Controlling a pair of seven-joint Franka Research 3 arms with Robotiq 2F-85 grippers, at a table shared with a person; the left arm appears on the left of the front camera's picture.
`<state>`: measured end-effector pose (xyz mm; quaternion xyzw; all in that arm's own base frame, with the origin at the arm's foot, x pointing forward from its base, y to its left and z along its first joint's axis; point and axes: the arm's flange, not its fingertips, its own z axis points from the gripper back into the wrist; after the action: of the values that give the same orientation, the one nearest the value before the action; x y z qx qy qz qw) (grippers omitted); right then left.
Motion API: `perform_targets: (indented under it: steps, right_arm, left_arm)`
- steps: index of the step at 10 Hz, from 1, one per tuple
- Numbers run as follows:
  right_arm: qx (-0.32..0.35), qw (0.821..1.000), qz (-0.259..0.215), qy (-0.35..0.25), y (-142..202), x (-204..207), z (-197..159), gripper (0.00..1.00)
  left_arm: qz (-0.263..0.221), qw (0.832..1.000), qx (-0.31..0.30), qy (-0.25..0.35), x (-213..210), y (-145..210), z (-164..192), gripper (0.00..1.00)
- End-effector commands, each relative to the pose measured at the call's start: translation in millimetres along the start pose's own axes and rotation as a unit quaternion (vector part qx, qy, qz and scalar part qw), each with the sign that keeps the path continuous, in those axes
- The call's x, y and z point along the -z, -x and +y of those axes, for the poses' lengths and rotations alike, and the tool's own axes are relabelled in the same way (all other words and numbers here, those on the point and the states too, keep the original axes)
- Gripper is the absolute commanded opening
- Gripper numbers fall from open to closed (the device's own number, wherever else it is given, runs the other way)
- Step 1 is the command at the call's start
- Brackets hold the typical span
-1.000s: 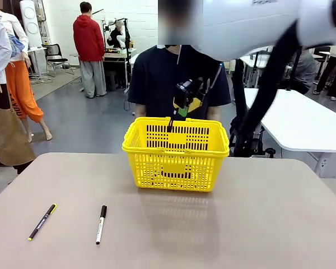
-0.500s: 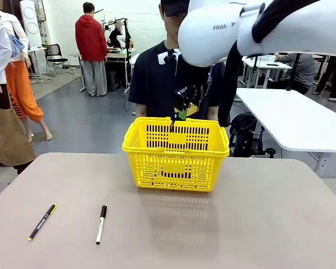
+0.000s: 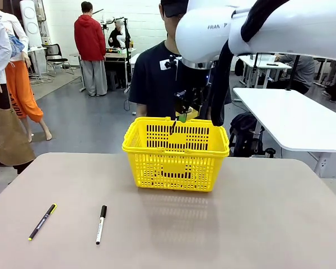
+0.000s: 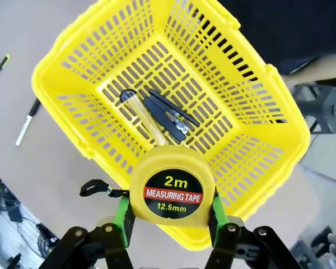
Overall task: Place the items the person wants into the basket.
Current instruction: Pick up the item the person points to and place it in the Market Basket.
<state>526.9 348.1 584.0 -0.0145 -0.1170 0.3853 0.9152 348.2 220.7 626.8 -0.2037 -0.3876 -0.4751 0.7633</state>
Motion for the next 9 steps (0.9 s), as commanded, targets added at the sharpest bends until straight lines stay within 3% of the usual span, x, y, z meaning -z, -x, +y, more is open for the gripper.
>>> perform_targets:
  steps: [1,5,6,9]
  right_arm:
    - [-0.006,1.000,0.003,0.005,0,20,-18,0.07]
    - [-0.006,1.000,0.003,0.005,0,20,-18,0.07]
    - [0.002,1.000,0.011,-0.002,0,22,-16,0.64]
    - [0.003,0.998,0.057,-0.019,17,78,-47,0.64]
  left_arm:
    - [-0.012,1.000,0.010,0.001,0,1,0,1.00]
    - [-0.012,1.000,0.010,0.001,0,1,0,1.00]
    - [-0.012,1.000,0.010,0.001,0,1,0,1.00]
    - [-0.012,1.000,0.010,0.001,0,1,0,1.00]
